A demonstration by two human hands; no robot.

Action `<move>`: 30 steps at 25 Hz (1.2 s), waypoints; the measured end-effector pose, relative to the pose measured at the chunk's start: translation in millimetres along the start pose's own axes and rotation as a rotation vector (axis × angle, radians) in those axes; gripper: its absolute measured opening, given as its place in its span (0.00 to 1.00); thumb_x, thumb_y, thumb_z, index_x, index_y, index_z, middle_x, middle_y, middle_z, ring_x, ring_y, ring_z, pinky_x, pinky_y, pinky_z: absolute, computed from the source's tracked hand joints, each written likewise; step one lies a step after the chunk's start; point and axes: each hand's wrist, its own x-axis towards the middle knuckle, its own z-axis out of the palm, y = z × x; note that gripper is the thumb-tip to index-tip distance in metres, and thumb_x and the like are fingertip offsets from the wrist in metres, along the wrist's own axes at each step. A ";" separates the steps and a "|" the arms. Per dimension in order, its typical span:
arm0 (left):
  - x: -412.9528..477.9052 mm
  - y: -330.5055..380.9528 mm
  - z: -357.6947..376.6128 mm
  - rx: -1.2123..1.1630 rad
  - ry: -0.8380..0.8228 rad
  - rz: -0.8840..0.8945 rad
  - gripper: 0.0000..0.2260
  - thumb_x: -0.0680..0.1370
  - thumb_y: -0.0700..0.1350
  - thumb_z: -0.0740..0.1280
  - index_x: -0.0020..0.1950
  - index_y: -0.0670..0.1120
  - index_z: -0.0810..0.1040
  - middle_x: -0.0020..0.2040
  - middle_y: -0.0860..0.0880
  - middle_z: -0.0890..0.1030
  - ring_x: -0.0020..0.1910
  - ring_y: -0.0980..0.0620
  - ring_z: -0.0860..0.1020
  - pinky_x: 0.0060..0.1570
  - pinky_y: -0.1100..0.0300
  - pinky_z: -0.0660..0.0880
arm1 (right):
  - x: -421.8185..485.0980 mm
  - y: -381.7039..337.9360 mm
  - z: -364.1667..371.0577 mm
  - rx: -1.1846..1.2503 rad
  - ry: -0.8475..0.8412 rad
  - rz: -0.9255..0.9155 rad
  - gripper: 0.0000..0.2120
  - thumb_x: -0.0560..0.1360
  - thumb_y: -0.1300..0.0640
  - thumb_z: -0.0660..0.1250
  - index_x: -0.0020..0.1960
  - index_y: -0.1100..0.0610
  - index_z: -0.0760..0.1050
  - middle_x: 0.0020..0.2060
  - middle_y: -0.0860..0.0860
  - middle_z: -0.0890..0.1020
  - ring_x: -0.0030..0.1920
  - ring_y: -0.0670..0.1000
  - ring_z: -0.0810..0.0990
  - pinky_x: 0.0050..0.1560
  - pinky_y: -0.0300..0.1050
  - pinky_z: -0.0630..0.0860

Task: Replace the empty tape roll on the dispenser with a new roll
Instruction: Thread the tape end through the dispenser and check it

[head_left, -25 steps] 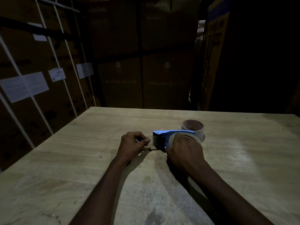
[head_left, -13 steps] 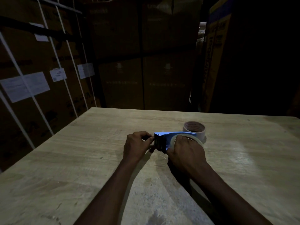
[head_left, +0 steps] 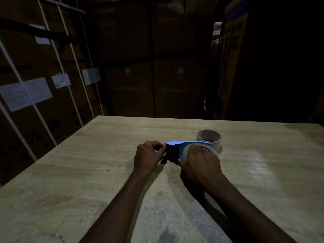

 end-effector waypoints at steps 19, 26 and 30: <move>-1.1 2.0 0.3 -0.057 0.021 0.054 0.01 0.72 0.47 0.72 0.42 0.52 0.82 0.41 0.56 0.83 0.39 0.59 0.81 0.37 0.55 0.81 | 0.6 2.3 6.7 -0.012 0.058 -0.026 0.15 0.72 0.45 0.61 0.45 0.58 0.71 0.40 0.55 0.82 0.40 0.55 0.78 0.35 0.45 0.63; 0.9 3.1 2.5 -0.084 0.004 0.079 0.02 0.73 0.46 0.70 0.44 0.52 0.82 0.42 0.55 0.83 0.31 0.55 0.78 0.36 0.52 0.80 | 0.9 0.4 3.7 0.009 0.027 0.010 0.16 0.72 0.45 0.61 0.48 0.58 0.72 0.41 0.53 0.81 0.38 0.52 0.75 0.36 0.44 0.64; 0.3 0.4 1.2 -0.054 -0.081 0.027 0.06 0.70 0.46 0.72 0.46 0.54 0.83 0.43 0.56 0.84 0.32 0.56 0.82 0.39 0.52 0.81 | 0.7 0.5 2.2 0.034 0.018 0.029 0.16 0.72 0.45 0.61 0.48 0.58 0.72 0.42 0.53 0.81 0.39 0.52 0.75 0.36 0.44 0.65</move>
